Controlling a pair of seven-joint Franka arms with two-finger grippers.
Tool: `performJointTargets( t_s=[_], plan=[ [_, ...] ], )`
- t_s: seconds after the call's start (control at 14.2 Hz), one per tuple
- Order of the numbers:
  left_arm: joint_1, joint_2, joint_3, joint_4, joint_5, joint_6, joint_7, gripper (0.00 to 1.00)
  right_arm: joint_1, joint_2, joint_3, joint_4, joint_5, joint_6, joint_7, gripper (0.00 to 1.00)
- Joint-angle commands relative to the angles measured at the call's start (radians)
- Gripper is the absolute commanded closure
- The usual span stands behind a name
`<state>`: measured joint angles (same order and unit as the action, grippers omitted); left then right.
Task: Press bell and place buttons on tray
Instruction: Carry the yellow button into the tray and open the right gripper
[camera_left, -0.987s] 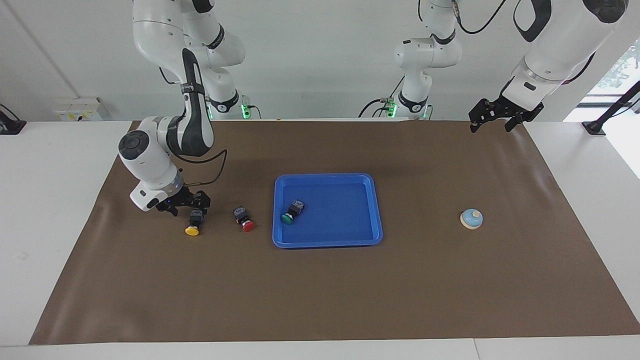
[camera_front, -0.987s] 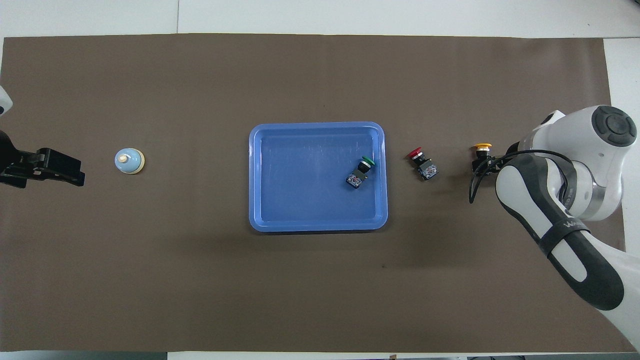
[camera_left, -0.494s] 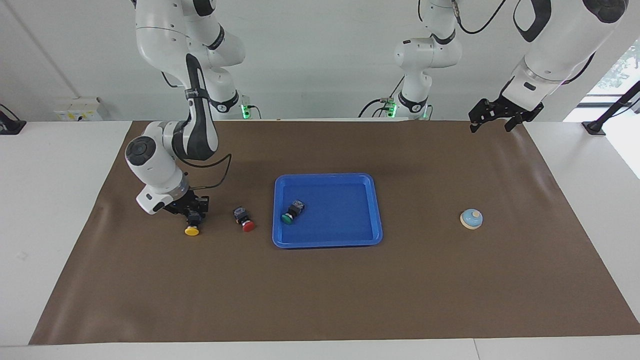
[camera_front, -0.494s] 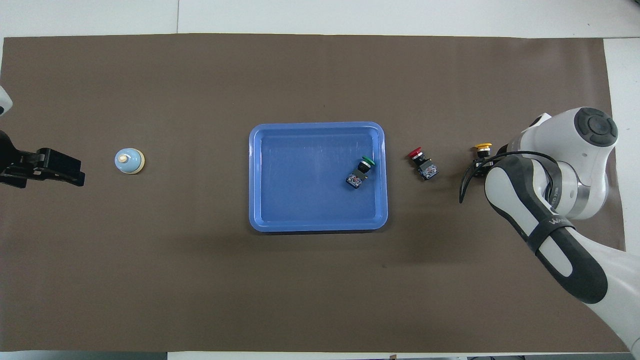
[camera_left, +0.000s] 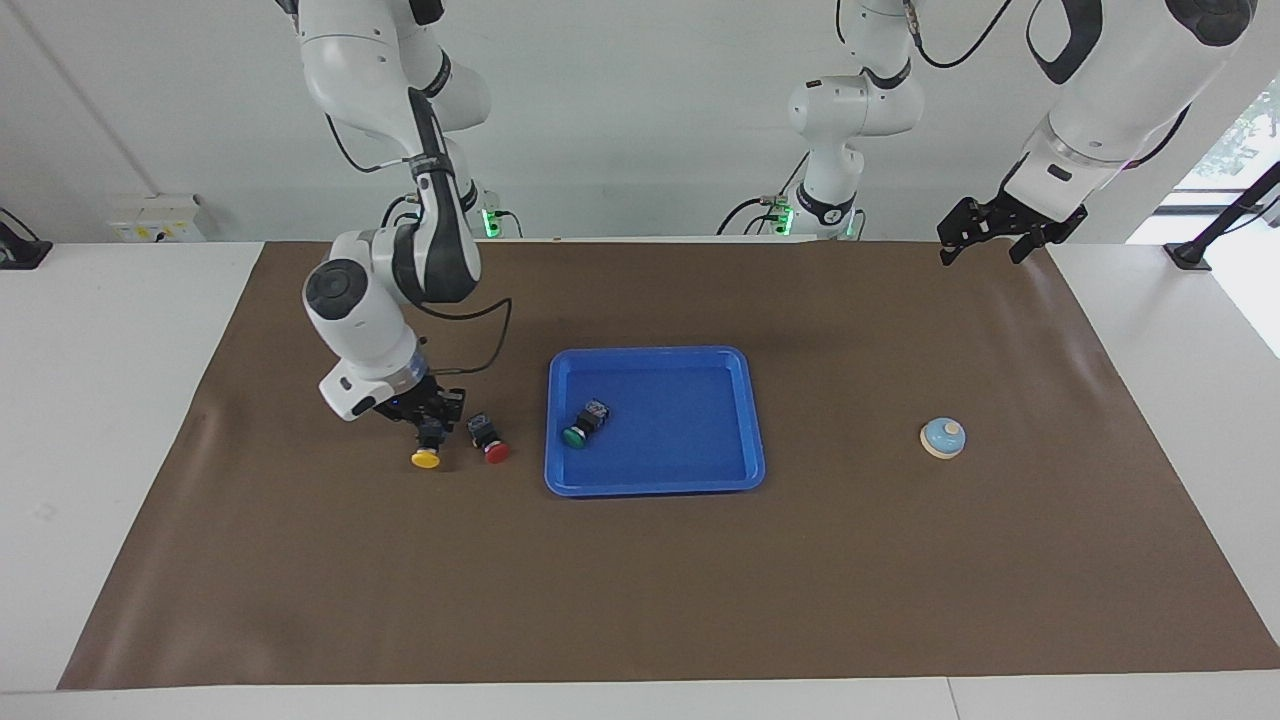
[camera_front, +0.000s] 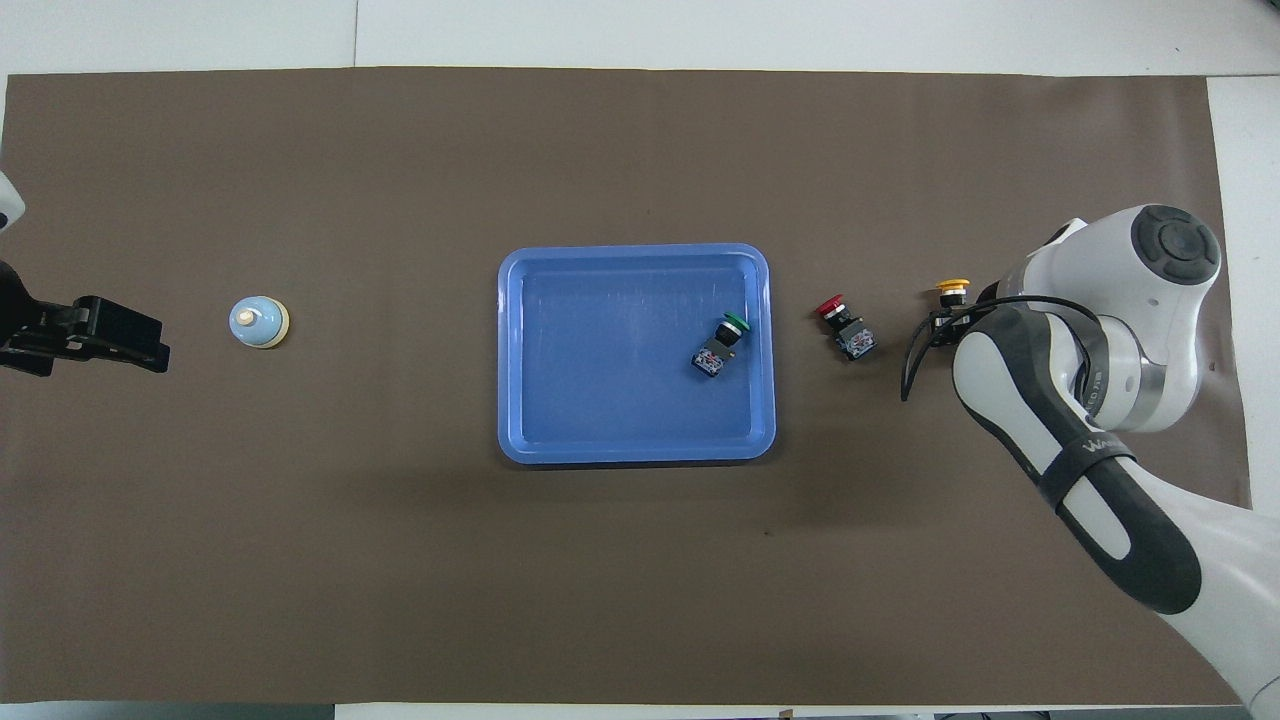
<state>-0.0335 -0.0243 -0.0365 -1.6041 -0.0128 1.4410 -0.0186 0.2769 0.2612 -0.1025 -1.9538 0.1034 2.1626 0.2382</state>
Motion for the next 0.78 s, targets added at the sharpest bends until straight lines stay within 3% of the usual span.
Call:
performJointTargets(
  t_s=[0.0,0.21,0.42,0.71],
  plan=[
    [0.000,-0.019,0.001,-0.011,0.007,-0.011,-0.009,0.00,0.115,0.021,0.000,0.146,0.018,-0.093,0.230,1.00],
    [0.000,-0.019,0.001,-0.011,0.007,-0.011,-0.011,0.00,0.218,0.078,0.000,0.228,0.024,-0.081,0.380,1.00],
    [0.000,-0.019,0.001,-0.011,0.007,-0.011,-0.009,0.00,0.263,0.208,0.000,0.398,0.113,-0.076,0.490,1.00],
    [0.000,-0.019,0.001,-0.011,0.007,-0.011,-0.009,0.00,0.303,0.242,0.000,0.345,0.128,0.071,0.543,1.00]
  ],
)
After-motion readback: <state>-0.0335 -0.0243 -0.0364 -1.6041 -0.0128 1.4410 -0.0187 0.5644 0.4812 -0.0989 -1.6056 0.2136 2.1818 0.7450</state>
